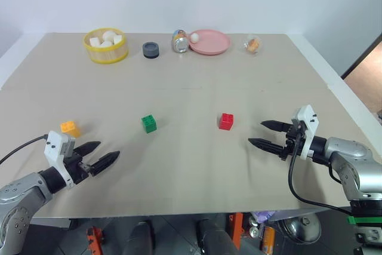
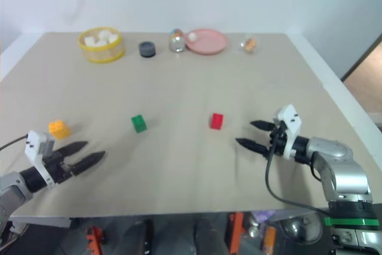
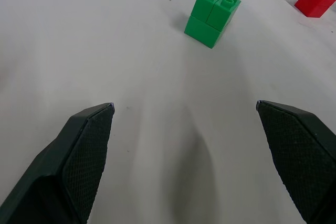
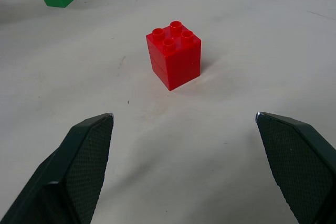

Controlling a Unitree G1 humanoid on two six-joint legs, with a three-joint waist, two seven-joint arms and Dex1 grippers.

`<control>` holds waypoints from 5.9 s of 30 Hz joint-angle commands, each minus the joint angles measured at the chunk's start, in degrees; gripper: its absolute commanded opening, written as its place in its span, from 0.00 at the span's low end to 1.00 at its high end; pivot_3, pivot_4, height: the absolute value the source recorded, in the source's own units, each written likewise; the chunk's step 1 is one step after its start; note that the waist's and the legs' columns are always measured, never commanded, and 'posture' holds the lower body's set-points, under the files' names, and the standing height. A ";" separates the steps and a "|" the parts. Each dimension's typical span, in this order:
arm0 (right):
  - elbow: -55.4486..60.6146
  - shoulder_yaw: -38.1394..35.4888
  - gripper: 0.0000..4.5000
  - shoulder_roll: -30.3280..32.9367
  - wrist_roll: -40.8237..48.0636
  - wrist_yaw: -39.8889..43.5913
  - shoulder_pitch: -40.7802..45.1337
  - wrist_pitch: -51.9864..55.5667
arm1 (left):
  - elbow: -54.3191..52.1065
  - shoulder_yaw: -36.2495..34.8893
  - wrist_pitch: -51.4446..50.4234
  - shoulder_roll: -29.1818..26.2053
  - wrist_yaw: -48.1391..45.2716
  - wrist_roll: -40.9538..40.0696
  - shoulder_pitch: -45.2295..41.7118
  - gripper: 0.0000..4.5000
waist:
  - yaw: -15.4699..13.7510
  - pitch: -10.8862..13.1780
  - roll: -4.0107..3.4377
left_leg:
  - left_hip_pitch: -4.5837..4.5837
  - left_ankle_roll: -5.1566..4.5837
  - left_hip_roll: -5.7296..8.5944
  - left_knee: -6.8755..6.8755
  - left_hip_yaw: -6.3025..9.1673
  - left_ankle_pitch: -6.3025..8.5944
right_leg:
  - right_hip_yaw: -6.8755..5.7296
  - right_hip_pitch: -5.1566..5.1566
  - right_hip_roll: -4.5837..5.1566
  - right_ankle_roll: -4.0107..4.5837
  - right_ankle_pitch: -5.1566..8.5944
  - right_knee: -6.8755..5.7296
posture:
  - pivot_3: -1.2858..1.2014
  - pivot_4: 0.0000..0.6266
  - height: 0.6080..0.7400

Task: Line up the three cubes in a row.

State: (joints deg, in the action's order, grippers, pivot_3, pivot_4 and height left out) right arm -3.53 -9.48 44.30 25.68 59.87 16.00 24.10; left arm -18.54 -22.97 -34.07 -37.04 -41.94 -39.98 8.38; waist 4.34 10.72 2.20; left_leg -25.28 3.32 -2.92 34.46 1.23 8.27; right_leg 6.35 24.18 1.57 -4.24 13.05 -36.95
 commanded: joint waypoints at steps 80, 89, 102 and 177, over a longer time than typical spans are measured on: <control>-39.21 13.45 0.94 -15.19 -16.40 13.50 26.31 -27.26 | -12.01 5.55 -6.76 -9.01 -9.88 -12.74 -15.51 1.00 | 0.27 0.00 -0.03 | 0.19 -0.07 -0.01 0.08 0.31 -0.16 | -0.01 -0.31 -0.24 -0.11 -0.05 -0.24 | 0.52 0.24 1.00; -41.13 12.40 0.28 -15.06 -15.89 14.23 28.19 -29.14 | -13.82 4.30 -6.23 -8.56 -6.77 -12.84 -12.94 1.00 | 0.27 0.00 -0.03 | 0.19 -0.07 -0.01 0.09 0.31 -0.16 | -0.01 -0.31 -0.24 -0.11 -0.05 -0.24 | 0.52 0.24 1.00; -20.81 15.12 0.28 -13.04 -11.11 22.61 22.48 -19.86 | -10.85 0.14 -4.27 -10.26 -11.17 -12.40 -8.91 1.00 | 0.19 0.01 -0.05 | 0.19 -0.06 -0.04 0.06 0.32 -0.16 | -0.04 -0.30 -0.24 -0.06 0.00 -0.25 | 0.52 0.24 1.00; -22.55 19.34 0.99 -1.67 -13.33 28.17 17.15 -21.19 | -9.24 2.27 -0.78 -8.70 -10.82 -10.80 -9.02 1.00 | -0.24 0.01 -0.04 | 0.20 -0.01 -0.06 0.17 0.26 -0.18 | -0.09 -0.31 -0.18 -0.02 -0.07 -0.25 | 0.52 0.24 1.00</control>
State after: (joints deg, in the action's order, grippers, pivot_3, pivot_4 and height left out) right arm -24.77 11.12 40.11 13.23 86.38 32.62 2.08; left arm -27.84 -20.11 -36.08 -45.83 -52.23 -51.05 -0.42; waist 4.10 10.73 2.16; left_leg -25.10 3.32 -2.96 34.63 1.49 8.09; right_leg 6.26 23.88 1.39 -4.26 12.99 -37.20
